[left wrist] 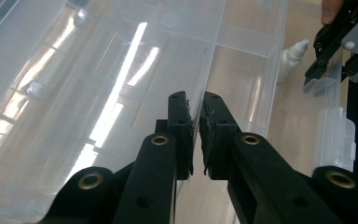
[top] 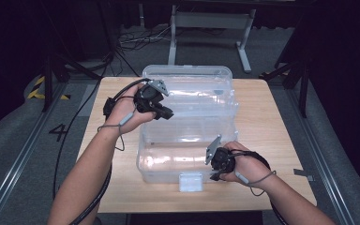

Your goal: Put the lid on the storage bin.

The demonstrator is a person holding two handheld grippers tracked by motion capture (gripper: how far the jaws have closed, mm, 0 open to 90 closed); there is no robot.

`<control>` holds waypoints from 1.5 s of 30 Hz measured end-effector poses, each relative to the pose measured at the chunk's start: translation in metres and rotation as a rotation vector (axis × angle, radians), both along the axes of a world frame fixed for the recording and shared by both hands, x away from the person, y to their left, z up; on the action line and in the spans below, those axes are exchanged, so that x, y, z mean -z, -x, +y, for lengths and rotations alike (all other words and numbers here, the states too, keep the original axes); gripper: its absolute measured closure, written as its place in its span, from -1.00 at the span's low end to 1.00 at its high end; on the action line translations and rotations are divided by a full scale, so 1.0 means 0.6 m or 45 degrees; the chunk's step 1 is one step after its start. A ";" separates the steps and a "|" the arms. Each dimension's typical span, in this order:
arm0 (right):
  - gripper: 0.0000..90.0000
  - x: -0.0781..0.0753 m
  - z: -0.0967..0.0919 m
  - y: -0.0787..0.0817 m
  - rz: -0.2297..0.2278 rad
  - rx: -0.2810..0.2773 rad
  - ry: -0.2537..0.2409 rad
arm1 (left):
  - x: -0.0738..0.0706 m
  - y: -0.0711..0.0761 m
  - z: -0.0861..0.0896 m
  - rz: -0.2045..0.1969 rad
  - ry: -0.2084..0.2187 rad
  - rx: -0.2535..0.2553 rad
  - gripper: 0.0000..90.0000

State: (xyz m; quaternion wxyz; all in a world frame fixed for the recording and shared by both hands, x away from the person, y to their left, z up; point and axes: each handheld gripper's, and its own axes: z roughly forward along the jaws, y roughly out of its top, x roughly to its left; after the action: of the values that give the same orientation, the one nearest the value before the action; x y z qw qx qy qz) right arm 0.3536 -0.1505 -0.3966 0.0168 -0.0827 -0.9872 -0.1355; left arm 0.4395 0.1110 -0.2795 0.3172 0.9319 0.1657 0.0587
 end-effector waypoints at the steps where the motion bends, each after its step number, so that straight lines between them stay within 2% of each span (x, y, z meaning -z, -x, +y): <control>1: 0.79 0.000 0.000 0.000 -0.001 0.001 0.000 | 0.000 0.002 0.000 0.001 -0.002 0.004 0.86; 37: 0.79 0.000 -0.001 0.005 -0.016 0.012 -0.004 | 0.007 0.063 0.002 0.006 -0.010 0.070 0.89; 45: 0.80 0.000 -0.001 0.006 -0.031 0.006 0.004 | 0.011 0.081 -0.001 -0.001 -0.041 0.088 0.90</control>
State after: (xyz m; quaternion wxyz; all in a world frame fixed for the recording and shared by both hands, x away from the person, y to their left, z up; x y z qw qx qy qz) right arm 0.3499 -0.1511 -0.3967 0.0042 -0.0834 -0.9873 -0.1349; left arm 0.3908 0.1104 -0.2862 0.3041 0.9420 0.1323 0.0508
